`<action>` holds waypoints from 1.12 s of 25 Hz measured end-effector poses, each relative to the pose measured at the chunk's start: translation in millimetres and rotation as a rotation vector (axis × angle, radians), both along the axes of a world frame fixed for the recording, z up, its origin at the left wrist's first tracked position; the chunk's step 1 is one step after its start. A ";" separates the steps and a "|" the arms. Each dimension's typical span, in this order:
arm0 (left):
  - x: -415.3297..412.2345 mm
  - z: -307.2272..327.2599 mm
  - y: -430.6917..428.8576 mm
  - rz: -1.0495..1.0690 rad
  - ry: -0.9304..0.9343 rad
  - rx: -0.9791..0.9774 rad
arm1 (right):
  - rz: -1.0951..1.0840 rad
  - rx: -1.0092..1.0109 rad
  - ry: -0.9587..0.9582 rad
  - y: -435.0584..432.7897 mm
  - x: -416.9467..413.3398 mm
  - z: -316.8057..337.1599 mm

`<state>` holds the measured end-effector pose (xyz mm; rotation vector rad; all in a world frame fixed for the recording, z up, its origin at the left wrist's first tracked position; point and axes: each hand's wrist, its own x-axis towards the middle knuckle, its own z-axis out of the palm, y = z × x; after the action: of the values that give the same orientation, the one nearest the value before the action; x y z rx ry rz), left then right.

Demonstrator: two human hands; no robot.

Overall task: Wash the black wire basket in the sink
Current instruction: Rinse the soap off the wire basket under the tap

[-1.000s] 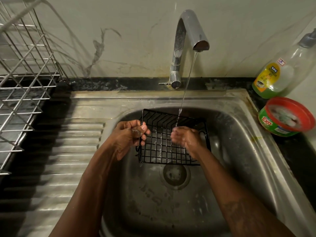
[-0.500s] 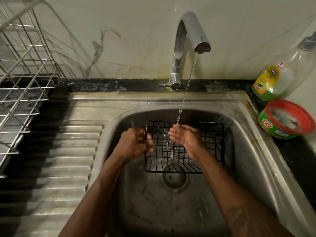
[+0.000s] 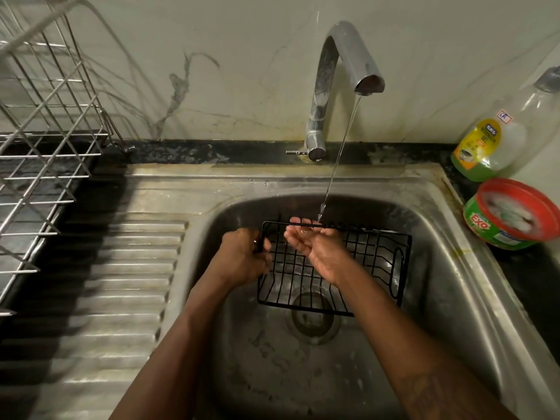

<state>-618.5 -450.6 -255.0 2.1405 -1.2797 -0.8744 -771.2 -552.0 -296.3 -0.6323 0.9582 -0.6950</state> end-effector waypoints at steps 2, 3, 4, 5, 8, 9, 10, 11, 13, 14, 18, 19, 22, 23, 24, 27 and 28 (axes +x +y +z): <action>0.9 -0.3 -0.4 0.013 0.048 0.022 | -0.079 0.232 -0.142 -1.2 0.5 1.7; 1.4 -0.1 -0.2 0.017 0.064 0.034 | -0.070 0.307 -0.156 -1.8 -2.3 2.3; 2.0 0.3 -0.1 0.026 0.080 0.049 | -0.042 0.330 -0.128 -3.4 -5.2 -0.7; 2.3 1.0 0.0 0.038 0.098 0.063 | -0.011 0.312 -0.066 -5.3 -6.8 -4.1; 2.6 3.1 -1.7 0.063 0.118 0.075 | -0.005 0.266 0.123 -8.1 -0.1 -11.2; 2.1 4.5 -2.1 0.073 0.129 0.075 | -0.019 0.240 0.185 -7.4 5.7 -10.4; 2.0 5.0 -2.2 0.079 0.136 0.075 | -0.021 0.178 0.290 -5.4 11.7 -10.7; 1.9 5.3 -2.2 0.082 0.140 0.075 | -0.018 0.069 0.442 -2.8 17.9 -11.3; 1.7 5.6 -2.3 0.082 0.144 0.085 | 0.012 -0.297 0.704 4.3 20.8 -16.3; 1.4 6.0 -2.1 0.082 0.142 0.089 | 0.126 -0.567 0.789 7.1 17.6 -21.6; 2.4 8.7 -0.6 0.091 0.129 0.097 | 0.707 -1.373 0.981 11.8 -7.4 -30.8; 2.9 9.2 -0.4 0.104 0.140 0.095 | 0.826 -1.295 0.934 13.3 -12.1 -30.6; 3.9 9.5 -0.4 0.123 0.149 0.097 | 0.996 -0.857 0.747 6.4 -30.0 -30.7; 3.7 9.3 -0.4 0.130 0.144 0.104 | 0.897 -0.715 0.702 0.3 -36.4 -28.2; 3.0 9.7 -0.1 0.134 0.144 0.107 | 0.715 -0.612 0.670 -6.8 -42.6 -25.0; 3.6 9.1 -0.7 0.134 0.176 0.109 | 0.116 -0.320 0.320 -18.9 -54.3 -24.7; 5.5 8.5 -1.2 0.147 0.177 0.117 | 0.090 -0.234 0.196 -17.8 -53.5 -27.5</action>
<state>-613.0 -451.8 -246.5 2.1597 -0.9924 -1.0722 -824.7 -569.8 -323.8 -0.9575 1.0298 -0.6792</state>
